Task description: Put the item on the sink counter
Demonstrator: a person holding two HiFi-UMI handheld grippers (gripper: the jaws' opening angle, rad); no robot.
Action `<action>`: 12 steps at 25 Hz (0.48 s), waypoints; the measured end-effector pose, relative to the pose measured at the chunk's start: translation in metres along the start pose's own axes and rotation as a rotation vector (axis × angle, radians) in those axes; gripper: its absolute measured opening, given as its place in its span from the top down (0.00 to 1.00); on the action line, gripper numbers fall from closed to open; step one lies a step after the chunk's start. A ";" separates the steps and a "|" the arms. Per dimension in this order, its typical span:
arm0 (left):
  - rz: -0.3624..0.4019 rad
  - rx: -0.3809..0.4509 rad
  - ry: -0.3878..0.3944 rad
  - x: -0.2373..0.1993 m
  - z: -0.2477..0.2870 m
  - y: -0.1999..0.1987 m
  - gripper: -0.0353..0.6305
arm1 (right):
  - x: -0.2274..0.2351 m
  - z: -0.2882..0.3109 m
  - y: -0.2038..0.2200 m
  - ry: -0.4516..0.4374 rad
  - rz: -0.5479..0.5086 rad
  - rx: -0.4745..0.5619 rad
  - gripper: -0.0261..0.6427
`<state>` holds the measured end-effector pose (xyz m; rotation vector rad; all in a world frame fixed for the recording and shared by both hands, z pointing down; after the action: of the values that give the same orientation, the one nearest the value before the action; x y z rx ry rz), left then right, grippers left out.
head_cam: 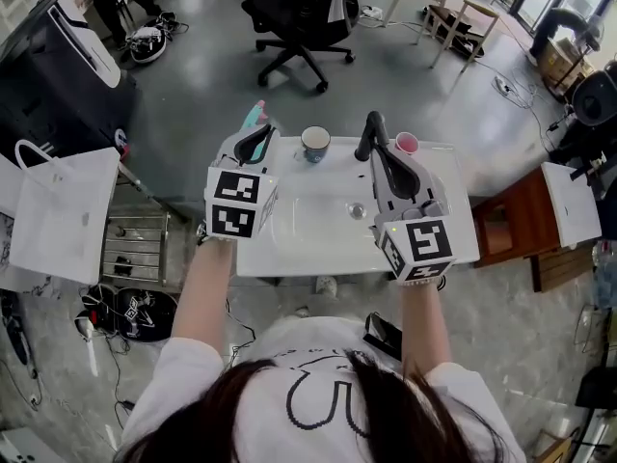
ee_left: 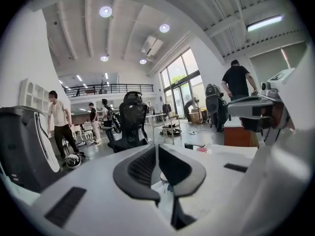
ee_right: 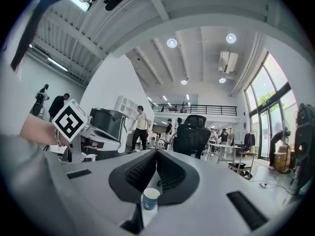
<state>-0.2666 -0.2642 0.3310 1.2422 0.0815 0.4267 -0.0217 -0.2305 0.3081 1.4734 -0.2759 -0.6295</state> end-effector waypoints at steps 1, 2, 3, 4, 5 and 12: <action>-0.006 0.020 -0.008 -0.001 -0.006 0.001 0.92 | -0.002 -0.001 -0.001 0.000 -0.004 0.001 0.92; -0.011 0.042 -0.015 -0.001 -0.012 0.002 0.93 | -0.004 -0.002 -0.002 0.000 -0.008 0.002 0.92; -0.012 0.067 -0.022 0.000 -0.017 0.002 0.93 | -0.005 -0.004 -0.003 0.000 -0.014 0.003 0.92; -0.011 0.095 -0.030 0.000 -0.022 0.003 0.93 | -0.006 -0.005 -0.004 -0.001 -0.018 0.005 0.92; -0.009 0.126 -0.040 0.001 -0.027 0.003 0.93 | -0.007 -0.006 -0.005 0.000 -0.021 0.008 0.92; -0.011 0.294 -0.083 -0.004 -0.061 0.002 0.93 | -0.010 -0.010 -0.016 -0.005 -0.036 0.037 0.92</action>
<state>-0.2884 -0.2109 0.3117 1.5465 0.0822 0.3611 -0.0284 -0.2162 0.2932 1.5151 -0.2666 -0.6606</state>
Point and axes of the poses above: the fingertips, and each gripper's own axes: z forward along the fingers, x to its right, y out of its underside, the point moved 9 cm from there along -z, backward along the fingers, and after that the axes turned 8 degrees about -x, right-handed, at the moved point
